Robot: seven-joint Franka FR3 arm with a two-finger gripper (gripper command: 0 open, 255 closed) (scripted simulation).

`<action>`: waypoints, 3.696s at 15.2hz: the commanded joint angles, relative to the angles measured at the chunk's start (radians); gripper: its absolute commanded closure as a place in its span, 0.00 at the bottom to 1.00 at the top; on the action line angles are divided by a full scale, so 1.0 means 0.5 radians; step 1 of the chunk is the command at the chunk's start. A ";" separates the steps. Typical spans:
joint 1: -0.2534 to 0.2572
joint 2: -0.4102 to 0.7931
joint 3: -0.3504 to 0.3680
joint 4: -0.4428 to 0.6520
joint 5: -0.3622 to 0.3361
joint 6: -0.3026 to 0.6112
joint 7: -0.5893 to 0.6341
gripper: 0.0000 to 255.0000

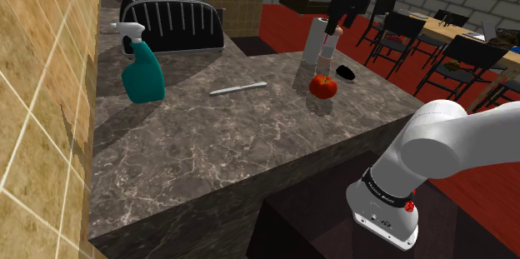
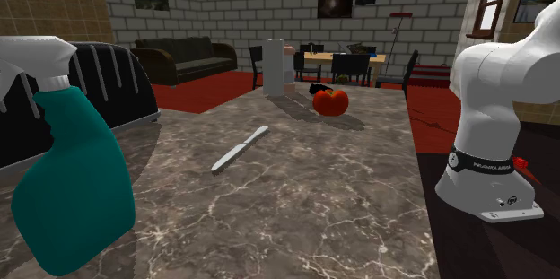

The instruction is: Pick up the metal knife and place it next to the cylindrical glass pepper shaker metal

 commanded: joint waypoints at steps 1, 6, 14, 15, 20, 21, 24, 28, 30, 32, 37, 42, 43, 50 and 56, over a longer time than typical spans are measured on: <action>0.000 0.000 0.000 0.000 0.000 0.000 0.000 0.00; 0.102 0.354 -0.100 0.049 -0.076 0.224 -0.367 0.00; 0.245 0.957 -0.186 0.240 -0.140 0.511 -0.923 0.00; 0.260 1.033 -0.190 0.271 -0.144 0.541 -0.989 0.00; 0.325 1.403 -0.181 0.442 -0.166 0.667 -1.305 0.00; 0.337 1.475 -0.175 0.478 -0.171 0.688 -1.365 0.00; 0.368 1.687 -0.148 0.590 -0.191 0.745 -1.537 0.00; 0.407 1.958 -0.099 0.742 -0.233 0.808 -1.746 0.00; 0.426 2.079 -0.072 0.813 -0.259 0.833 -1.838 0.00; 0.421 2.095 -0.075 0.778 -0.263 0.884 -1.835 0.00; 0.411 2.139 -0.083 0.699 -0.274 1.008 -1.829 0.00; 0.410 2.145 -0.084 0.690 -0.276 1.022 -1.828 0.00; 0.410 2.145 -0.084 0.690 -0.276 1.022 -1.828 0.00; 0.410 2.145 -0.084 0.692 -0.275 1.020 -1.827 1.00; 0.410 2.145 -0.084 0.690 -0.276 1.022 -1.828 1.00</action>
